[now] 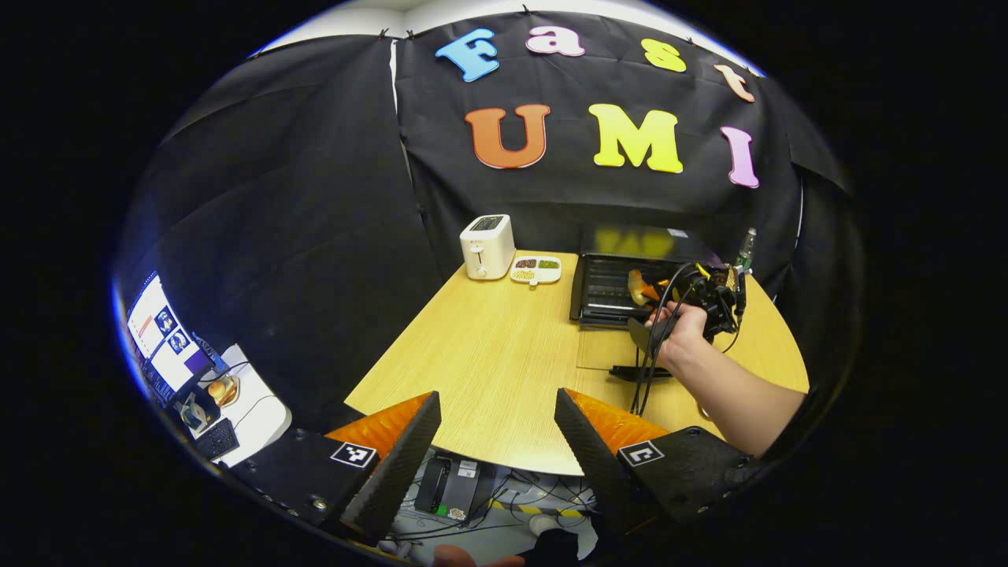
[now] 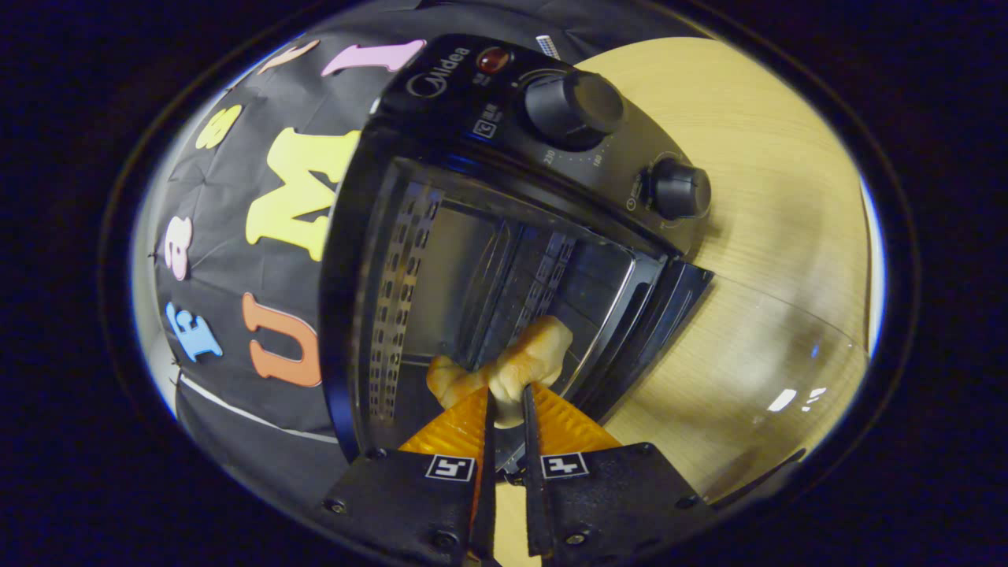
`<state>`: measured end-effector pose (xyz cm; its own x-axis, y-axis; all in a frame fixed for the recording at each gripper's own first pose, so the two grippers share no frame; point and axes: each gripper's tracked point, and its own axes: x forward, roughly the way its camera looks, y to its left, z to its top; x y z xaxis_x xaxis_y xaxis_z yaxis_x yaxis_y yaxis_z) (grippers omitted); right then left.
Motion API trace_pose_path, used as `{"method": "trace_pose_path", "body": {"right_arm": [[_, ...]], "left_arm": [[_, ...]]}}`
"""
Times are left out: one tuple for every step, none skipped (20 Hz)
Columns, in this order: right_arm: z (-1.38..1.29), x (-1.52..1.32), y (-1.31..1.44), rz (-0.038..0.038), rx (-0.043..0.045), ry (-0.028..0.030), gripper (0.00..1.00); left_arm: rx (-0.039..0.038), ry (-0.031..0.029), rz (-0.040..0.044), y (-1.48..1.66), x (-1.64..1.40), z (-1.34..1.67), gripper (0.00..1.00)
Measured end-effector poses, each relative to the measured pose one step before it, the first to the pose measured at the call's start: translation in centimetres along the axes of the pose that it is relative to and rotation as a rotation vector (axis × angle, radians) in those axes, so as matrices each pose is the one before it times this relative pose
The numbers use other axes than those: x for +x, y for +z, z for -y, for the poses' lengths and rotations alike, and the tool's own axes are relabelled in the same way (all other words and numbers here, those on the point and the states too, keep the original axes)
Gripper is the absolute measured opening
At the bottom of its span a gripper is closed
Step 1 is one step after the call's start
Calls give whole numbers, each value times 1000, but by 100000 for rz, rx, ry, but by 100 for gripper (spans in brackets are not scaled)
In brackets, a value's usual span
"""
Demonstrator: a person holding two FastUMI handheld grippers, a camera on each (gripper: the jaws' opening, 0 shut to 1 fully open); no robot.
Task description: Open the electric oven with the left hand, put the food in, and close the electric oven.
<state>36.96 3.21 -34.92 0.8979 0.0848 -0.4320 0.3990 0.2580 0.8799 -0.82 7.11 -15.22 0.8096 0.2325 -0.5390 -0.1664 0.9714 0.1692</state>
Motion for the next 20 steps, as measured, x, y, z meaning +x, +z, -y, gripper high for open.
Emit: {"method": "trace_pose_path", "body": {"right_arm": [[-108,490,331,1261,1170,412,15],[-25,282,-145,204,223,239,15],[-34,94,89,1258,185,209,16],[89,212,-119,575,-191,-845,20],[23,139,-234,-607,-230,-441,23],[-12,-268,-282,-782,-415,-106,24],[-170,-21,-316,-648,-884,-91,27],[-249,-573,108,40,-1976,295,39],[-192,-428,-190,964,-3310,-112,46],[-108,-267,29,182,-3408,-472,57],[89,-852,-168,-102,-2428,-889,68],[94,-1081,-149,210,-1425,-793,84],[14,-976,8,2,-1585,-149,86],[89,-1032,-19,-1399,-2293,71,86],[178,-1203,-316,-1285,-1748,-64,87],[201,-1242,-14,-124,-593,-645,92],[181,-1327,-52,-331,-753,-686,92],[79,-1201,-168,-640,-1663,-394,92],[6,-1142,-185,-1131,-3092,-652,92],[335,-1108,-21,-91,-4658,-1602,92]], "left_arm": [[337,344,-639,-246,-52,-332,96],[243,491,-251,-130,16,-428,96],[17,813,31,-110,65,-551,96],[-304,424,332,33,52,-245,96],[-678,-81,177,-17,-43,-227,96],[-663,-110,407,64,1,-179,96],[-467,-363,676,127,-124,-27,96],[-168,-506,822,157,-141,140,96],[11,-582,556,-7,-183,78,96],[25,-545,421,-123,-90,-65,96],[-282,-576,583,-80,-126,10,96],[-717,-705,739,-57,-49,53,96],[-1144,-701,756,-22,-148,117,96],[-1479,-759,1062,44,2,194,96],[-1589,-956,1024,78,-164,271,96],[-1838,-875,1090,-6,-64,253,96],[-2193,-1046,1080,12,-252,282,96],[-1725,-1384,831,-64,-72,345,96],[-809,-1186,1009,55,-115,385,96],[183,-726,1178,72,-13,181,96]]}}
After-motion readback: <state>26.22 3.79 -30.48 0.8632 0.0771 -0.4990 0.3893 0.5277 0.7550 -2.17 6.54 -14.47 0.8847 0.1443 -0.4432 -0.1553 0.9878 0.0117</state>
